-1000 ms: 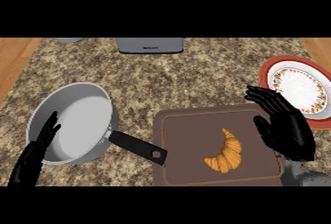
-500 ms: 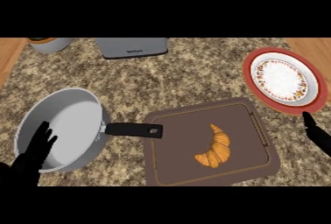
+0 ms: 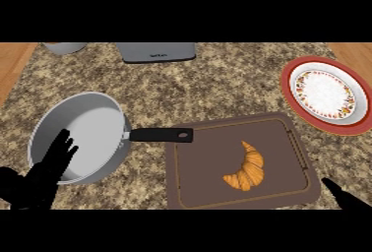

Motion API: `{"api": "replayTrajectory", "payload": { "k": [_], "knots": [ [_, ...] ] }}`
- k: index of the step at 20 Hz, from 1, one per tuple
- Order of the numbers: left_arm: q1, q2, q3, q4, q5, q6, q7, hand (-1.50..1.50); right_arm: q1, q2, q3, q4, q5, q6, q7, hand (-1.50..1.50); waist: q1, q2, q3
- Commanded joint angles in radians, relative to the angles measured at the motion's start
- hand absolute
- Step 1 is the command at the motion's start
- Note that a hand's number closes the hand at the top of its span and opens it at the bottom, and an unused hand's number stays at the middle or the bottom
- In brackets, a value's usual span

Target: Pick the croissant from the tray and place it in the plate

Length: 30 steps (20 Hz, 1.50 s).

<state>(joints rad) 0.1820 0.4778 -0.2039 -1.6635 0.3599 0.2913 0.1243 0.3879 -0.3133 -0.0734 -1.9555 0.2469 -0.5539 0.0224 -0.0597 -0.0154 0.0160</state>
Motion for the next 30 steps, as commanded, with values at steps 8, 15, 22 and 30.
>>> {"api": "replayTrajectory", "payload": {
  "k": [8, 15, 22, 30],
  "knots": [
    [-0.087, -0.077, -0.078, 0.064, 0.008, -0.040, 0.078, 0.00, 0.117, -0.167, 0.179, -0.239, 0.286, 0.243, 0.518, -1.50, 0.042, 0.029, -0.024],
    [-0.116, -0.112, -0.101, 0.095, -0.038, -0.043, 0.070, 0.00, -0.055, -0.113, 0.318, -0.262, 0.462, 0.363, 0.841, -1.50, 0.068, 0.027, -0.020],
    [-0.085, -0.184, -0.125, 0.133, -0.071, -0.027, 0.023, 0.00, -0.127, -0.025, 0.436, -0.209, 0.584, 0.442, 1.004, -1.50, 0.056, 0.021, -0.019],
    [-0.093, -0.172, -0.078, 0.105, -0.037, -0.072, 0.067, 0.00, -0.300, 0.129, 0.488, -0.016, 0.631, 0.434, 1.031, -1.50, 0.065, 0.021, -0.017]
  ]
}}
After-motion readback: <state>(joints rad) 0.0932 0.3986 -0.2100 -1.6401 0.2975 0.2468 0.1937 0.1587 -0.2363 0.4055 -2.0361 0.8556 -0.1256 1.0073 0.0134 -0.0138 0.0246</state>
